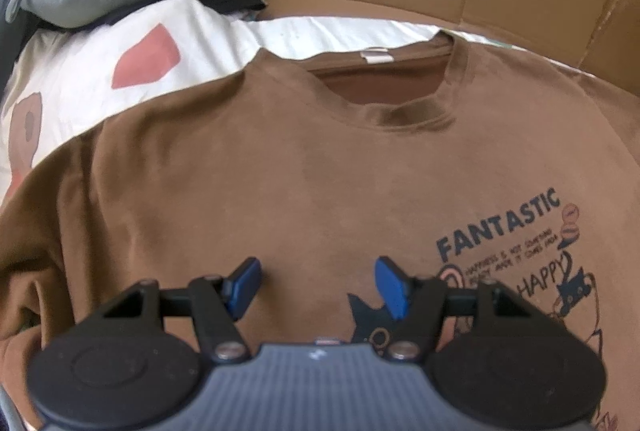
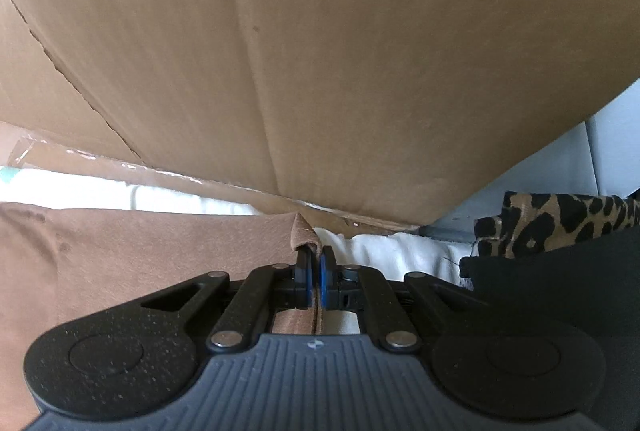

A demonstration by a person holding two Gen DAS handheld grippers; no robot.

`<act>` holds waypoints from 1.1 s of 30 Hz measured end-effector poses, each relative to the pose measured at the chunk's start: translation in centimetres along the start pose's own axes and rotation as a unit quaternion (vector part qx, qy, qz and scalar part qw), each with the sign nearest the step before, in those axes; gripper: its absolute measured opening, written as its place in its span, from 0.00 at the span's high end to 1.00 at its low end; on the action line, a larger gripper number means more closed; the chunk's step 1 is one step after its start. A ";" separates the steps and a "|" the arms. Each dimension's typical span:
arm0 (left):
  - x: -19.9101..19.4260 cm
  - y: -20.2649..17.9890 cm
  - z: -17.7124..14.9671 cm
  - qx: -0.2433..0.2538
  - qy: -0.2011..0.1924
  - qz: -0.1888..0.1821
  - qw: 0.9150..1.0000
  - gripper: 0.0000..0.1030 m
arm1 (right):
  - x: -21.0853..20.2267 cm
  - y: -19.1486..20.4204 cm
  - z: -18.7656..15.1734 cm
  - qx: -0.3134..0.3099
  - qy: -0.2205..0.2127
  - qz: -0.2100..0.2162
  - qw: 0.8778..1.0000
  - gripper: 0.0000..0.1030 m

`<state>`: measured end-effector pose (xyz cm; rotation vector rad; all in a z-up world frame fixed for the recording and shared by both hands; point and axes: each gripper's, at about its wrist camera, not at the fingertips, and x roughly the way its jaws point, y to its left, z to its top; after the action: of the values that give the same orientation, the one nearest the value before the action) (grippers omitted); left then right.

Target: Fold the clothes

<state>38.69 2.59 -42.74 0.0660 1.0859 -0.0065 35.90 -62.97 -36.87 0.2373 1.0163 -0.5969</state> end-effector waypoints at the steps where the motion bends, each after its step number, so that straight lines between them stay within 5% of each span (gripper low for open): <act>1: 0.0 0.0 0.0 0.001 0.000 0.000 1.000 0.36 | -0.2 0.0 0.0 0.000 -0.003 0.002 1.000 0.98; 4: 0.1 0.0 0.0 0.001 0.000 0.000 1.000 0.36 | -0.8 -0.2 0.1 -0.001 -0.013 0.006 1.000 0.94; 8: 0.1 0.1 0.5 -0.015 -0.004 -0.003 1.000 0.36 | -1.5 -0.3 0.1 -0.001 -0.025 0.013 1.000 0.60; 15: -0.1 -1.6 2.1 0.006 -0.025 -0.013 1.000 0.36 | 0.0 0.5 -0.1 -0.001 -0.011 0.020 1.000 0.59; 22: 0.9 -5.7 5.3 0.058 -0.043 -0.042 0.997 0.36 | 4.0 0.8 -0.1 -0.013 0.019 -0.044 0.999 0.64; 27: 1.5 -9.5 7.9 0.108 -0.060 -0.068 0.990 0.37 | 3.2 0.1 0.1 -0.009 0.002 -0.075 0.997 0.86; 33: 2.2 -14.4 11.6 0.136 -0.088 -0.102 0.982 0.38 | -0.2 -1.6 -0.2 0.016 -0.019 -0.007 1.000 0.85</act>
<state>49.41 -12.33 -40.08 0.1955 0.9046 -0.3399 34.81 -64.11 -36.70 0.2463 0.9739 -0.6289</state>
